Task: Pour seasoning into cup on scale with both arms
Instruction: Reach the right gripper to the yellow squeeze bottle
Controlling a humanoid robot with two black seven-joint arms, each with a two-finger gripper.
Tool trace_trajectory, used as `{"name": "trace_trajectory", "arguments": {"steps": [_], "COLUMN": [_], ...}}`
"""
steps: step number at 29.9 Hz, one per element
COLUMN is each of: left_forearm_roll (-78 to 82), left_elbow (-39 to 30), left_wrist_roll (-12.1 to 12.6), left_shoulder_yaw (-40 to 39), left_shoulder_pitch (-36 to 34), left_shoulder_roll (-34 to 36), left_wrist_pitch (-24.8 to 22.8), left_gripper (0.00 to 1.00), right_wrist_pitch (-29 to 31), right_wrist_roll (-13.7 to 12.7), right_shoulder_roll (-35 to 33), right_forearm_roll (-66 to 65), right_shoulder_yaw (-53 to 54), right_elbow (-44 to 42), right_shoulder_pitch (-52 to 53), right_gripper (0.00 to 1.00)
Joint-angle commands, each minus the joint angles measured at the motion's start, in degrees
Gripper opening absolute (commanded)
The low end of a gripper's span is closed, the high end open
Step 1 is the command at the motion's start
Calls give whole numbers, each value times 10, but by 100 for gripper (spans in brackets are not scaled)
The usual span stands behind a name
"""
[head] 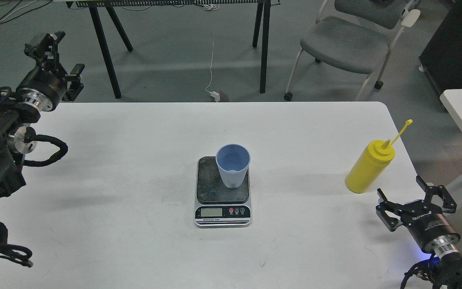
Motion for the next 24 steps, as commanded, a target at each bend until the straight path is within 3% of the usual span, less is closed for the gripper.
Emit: {"name": "trace_trajectory", "arguments": {"steps": [1, 9, 17, 24], "left_forearm_roll": [0, 0, 0, 1], "left_elbow": [0, 0, 0, -1], "left_wrist_roll": [0, 0, 0, 0], "left_shoulder_yaw": [0, 1, 1, 3], "left_shoulder_pitch": [2, 16, 15, 14], "left_shoulder_roll": [1, 7, 6, 6], "left_wrist_pitch": [0, 0, 0, 0], "left_gripper": [94, 94, 94, 94], "right_wrist_pitch": [0, 0, 0, 0], "right_wrist_roll": [1, 7, 57, 58], "right_shoulder_roll": [28, 49, 78, 134], "right_forearm_roll": [-7, -29, -56, -73], "right_shoulder_yaw": [0, 0, 0, -8], "right_elbow": [-10, -40, -66, -135], "right_shoulder_pitch": [19, 51, 92, 151], "right_gripper": [100, 100, 100, 100]}}
